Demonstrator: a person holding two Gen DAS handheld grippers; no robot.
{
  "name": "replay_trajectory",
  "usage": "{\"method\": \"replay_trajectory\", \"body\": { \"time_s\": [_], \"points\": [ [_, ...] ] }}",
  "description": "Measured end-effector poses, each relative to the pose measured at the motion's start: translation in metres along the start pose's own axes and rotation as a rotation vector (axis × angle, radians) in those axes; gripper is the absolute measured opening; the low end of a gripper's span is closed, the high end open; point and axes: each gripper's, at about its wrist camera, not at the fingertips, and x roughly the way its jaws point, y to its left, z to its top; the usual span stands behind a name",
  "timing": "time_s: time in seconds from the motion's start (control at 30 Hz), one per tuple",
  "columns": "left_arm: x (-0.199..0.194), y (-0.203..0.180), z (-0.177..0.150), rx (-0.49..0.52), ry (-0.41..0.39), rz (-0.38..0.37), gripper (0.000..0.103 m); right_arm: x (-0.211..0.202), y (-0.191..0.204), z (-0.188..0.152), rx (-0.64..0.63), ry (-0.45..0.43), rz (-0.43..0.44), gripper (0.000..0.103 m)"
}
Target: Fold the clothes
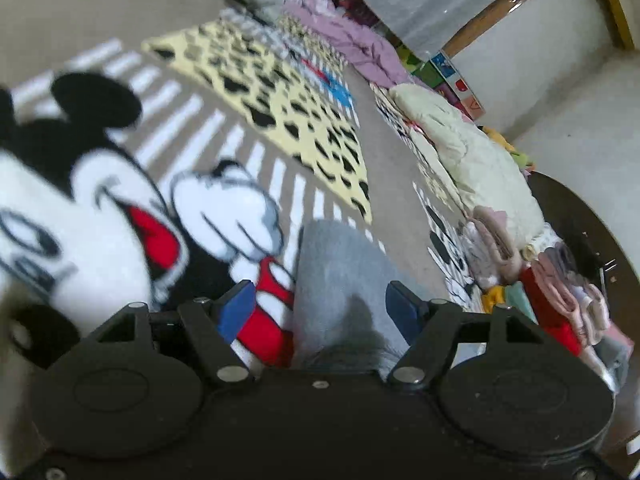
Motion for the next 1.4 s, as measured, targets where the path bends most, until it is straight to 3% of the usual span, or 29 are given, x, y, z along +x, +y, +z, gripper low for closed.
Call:
{"method": "replay_trajectory", "body": {
  "time_s": [0.1,0.2,0.37,0.43,0.67,0.87,1.03,1.2,1.4],
  "points": [
    [0.006,-0.001,-0.005,0.005,0.007,-0.029,0.070,0.012,0.001,-0.001,-0.004,0.040,-0.040,0.082],
    [0.011,0.000,-0.008,-0.027,0.032,-0.065,0.054,0.013,0.002,-0.004,0.002,0.037,-0.050,0.066],
    [0.011,0.001,-0.012,-0.037,0.025,-0.054,0.041,0.013,0.005,-0.010,-0.005,0.018,-0.054,0.060],
    [0.007,0.003,-0.011,-0.059,0.023,-0.071,0.035,0.014,0.006,-0.013,-0.013,0.005,-0.042,0.054],
    [-0.032,0.002,-0.004,-0.061,-0.034,-0.137,0.030,0.008,0.009,-0.010,-0.003,-0.016,0.023,0.043],
    [-0.088,0.033,0.019,-0.101,-0.112,-0.150,0.030,0.005,0.039,-0.026,0.052,-0.020,0.101,0.040],
    [-0.159,0.084,0.046,-0.196,-0.264,-0.143,0.030,0.041,0.104,-0.025,0.035,0.004,0.194,0.039],
    [-0.241,0.148,0.061,-0.326,-0.468,-0.128,0.030,0.107,0.202,-0.021,-0.047,0.073,0.325,0.038],
    [-0.333,0.222,0.053,-0.496,-0.716,-0.101,0.030,0.195,0.337,-0.047,-0.184,0.205,0.471,0.037]
  ]
}}
